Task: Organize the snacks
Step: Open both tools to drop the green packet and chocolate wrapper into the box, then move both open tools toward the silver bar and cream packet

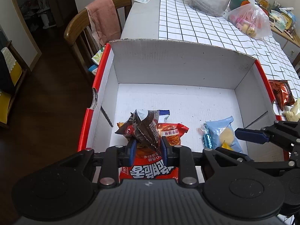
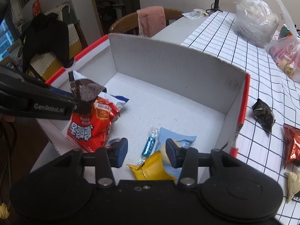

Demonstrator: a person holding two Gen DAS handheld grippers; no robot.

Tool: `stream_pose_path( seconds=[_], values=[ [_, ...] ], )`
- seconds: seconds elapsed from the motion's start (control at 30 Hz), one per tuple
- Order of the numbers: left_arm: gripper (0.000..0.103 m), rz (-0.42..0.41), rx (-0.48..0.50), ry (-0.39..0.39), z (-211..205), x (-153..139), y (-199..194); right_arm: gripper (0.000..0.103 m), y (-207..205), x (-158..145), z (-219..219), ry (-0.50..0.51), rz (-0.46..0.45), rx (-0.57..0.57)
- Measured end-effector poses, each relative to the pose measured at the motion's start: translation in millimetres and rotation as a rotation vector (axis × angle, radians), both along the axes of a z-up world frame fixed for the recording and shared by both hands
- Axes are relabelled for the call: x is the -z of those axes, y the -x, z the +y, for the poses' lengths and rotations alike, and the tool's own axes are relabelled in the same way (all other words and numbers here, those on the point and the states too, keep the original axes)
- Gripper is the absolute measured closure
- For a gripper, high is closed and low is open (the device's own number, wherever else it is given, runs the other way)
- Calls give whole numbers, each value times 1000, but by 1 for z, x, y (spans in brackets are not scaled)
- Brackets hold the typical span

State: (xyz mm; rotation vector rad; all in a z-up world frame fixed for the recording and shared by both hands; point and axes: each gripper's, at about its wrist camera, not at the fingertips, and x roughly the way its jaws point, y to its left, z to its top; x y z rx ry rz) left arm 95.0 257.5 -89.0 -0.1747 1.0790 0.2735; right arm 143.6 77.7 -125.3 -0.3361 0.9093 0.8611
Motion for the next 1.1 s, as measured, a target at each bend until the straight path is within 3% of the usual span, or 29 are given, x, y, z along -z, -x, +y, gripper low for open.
stream_pose_path(
  seconds=[0.4,0.47,0.53,0.97,1.1],
  values=[
    [70,-64,30,16,-18,-23,16,42,8,-34,-25,-110,-29,27],
    [49,-86,33,16,-23,-29,20,40,9,-39,-30,-123,-40,30],
    [44,-113,37,19,-28,-36,22,39,9,-44,-36,-138,-45,35],
    [37,-207,97,29,-70,-64,29,17,13,-73,-84,-230,-99,74],
    [37,-246,113,32,-83,-71,32,16,13,-77,-103,-253,-105,86]
  ],
)
